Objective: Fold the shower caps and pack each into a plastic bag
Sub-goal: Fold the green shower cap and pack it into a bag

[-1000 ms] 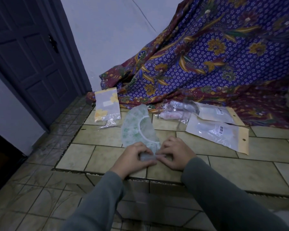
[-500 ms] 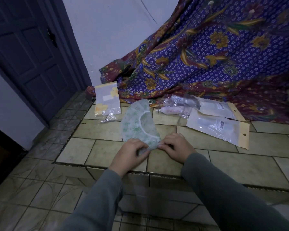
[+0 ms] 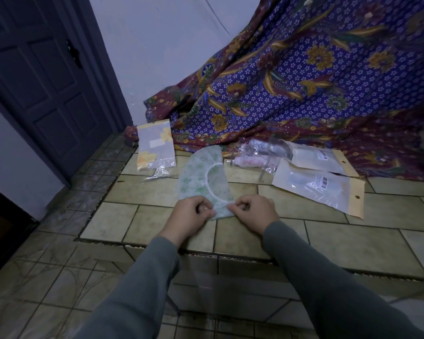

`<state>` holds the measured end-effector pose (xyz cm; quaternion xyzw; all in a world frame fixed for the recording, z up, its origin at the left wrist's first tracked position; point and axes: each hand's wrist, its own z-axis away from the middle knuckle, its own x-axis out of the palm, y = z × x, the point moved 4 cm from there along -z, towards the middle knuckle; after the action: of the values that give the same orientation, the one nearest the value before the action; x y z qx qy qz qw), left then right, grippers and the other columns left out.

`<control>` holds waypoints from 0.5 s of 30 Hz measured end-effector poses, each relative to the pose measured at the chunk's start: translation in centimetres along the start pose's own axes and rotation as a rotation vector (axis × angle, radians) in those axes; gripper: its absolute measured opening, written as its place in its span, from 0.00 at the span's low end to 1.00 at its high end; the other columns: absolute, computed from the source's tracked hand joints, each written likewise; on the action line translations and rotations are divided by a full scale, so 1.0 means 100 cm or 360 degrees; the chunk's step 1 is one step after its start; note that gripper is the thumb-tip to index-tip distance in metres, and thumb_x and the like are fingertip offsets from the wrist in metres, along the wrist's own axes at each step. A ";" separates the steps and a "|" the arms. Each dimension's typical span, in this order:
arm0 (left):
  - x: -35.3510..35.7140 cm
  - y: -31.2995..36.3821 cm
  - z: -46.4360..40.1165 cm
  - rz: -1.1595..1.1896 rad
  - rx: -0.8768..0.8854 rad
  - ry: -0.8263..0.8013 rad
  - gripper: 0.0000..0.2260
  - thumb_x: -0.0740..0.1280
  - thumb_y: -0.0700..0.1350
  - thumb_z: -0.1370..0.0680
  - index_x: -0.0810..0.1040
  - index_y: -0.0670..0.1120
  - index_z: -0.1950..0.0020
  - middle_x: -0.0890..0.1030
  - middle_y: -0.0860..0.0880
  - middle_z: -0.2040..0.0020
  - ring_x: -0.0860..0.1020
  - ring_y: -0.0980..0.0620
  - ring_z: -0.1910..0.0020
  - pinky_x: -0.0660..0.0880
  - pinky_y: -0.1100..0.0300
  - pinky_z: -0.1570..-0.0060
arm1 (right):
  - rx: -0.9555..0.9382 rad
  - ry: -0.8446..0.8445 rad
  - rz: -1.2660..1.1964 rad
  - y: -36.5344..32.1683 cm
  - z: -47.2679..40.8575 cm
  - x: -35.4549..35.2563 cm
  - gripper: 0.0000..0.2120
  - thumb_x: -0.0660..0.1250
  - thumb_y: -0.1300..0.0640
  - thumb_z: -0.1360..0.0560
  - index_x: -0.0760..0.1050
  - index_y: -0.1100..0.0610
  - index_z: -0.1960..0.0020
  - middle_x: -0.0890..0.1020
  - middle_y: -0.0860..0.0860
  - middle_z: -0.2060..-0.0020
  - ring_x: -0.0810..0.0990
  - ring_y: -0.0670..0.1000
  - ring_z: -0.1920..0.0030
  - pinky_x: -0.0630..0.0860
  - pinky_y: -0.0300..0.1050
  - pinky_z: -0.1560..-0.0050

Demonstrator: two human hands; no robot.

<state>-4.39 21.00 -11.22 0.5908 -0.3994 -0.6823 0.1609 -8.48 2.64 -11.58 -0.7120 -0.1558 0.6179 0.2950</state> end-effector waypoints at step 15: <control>-0.007 -0.004 0.008 -0.0531 0.0616 0.0084 0.14 0.63 0.62 0.29 0.84 0.57 0.55 0.81 0.60 0.54 0.75 0.53 0.53 0.71 0.53 0.50 | -0.0828 0.0355 0.0494 -0.013 0.011 -0.004 0.15 0.59 0.41 0.28 0.82 0.44 0.60 0.83 0.39 0.61 0.75 0.49 0.62 0.55 0.45 0.58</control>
<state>-4.82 22.03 -11.02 0.6860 -0.4150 -0.5946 -0.0595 -9.40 3.68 -10.49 -0.8422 -0.1648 0.5130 0.0206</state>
